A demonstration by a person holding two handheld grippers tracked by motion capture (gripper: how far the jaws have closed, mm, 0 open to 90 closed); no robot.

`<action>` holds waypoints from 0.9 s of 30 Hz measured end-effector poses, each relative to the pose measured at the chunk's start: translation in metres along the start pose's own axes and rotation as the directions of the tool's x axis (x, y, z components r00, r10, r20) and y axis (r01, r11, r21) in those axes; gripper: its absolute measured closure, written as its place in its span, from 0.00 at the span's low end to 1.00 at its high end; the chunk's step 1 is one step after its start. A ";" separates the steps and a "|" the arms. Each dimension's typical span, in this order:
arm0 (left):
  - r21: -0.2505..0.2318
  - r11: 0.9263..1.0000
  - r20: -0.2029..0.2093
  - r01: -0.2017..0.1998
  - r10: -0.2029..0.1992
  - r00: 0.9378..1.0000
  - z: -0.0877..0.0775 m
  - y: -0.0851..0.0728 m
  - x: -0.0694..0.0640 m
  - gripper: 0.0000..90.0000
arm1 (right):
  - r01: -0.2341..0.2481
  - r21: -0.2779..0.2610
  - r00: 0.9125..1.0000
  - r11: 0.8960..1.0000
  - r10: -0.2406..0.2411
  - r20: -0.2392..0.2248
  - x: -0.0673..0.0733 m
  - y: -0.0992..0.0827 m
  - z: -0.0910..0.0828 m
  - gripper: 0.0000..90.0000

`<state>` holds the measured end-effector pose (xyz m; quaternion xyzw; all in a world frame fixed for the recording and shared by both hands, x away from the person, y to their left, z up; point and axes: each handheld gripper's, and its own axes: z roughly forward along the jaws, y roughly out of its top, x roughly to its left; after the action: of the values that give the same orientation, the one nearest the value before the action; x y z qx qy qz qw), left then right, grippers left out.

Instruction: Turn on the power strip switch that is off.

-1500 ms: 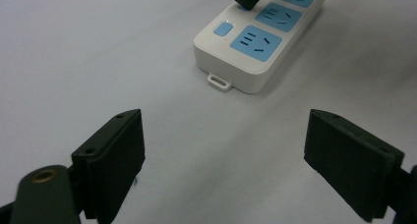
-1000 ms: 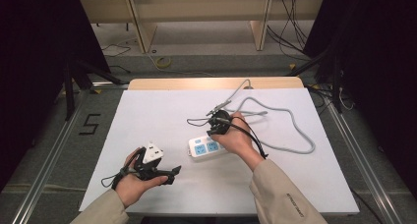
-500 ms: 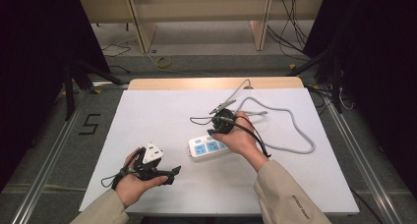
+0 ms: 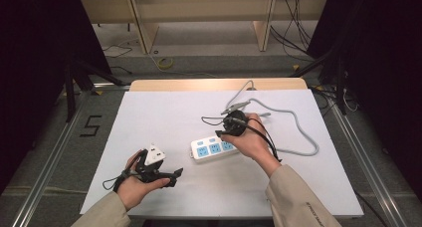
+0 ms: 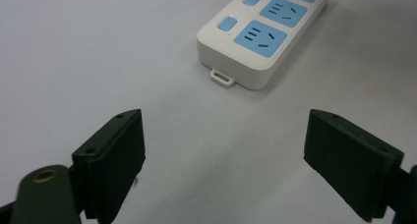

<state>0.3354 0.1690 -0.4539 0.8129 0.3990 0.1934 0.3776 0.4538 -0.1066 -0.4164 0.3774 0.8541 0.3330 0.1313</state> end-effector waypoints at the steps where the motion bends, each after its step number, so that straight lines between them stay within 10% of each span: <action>1: 0.000 1.000 0.000 0.000 0.000 1.000 0.000 0.000 0.000 0.17 | 0.000 0.000 1.000 1.000 0.000 0.000 0.000 0.000 0.000 0.65; 27: 0.017 1.000 -0.013 0.010 -0.010 1.000 -0.001 -0.001 0.002 0.17 | -0.081 -0.079 0.996 0.994 0.083 0.022 -0.023 -0.031 -0.039 0.59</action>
<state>0.3359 0.1717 -0.4542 0.8130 0.4070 0.1934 0.3688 0.4340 -0.1573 -0.4085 0.4109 0.8224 0.3666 0.1429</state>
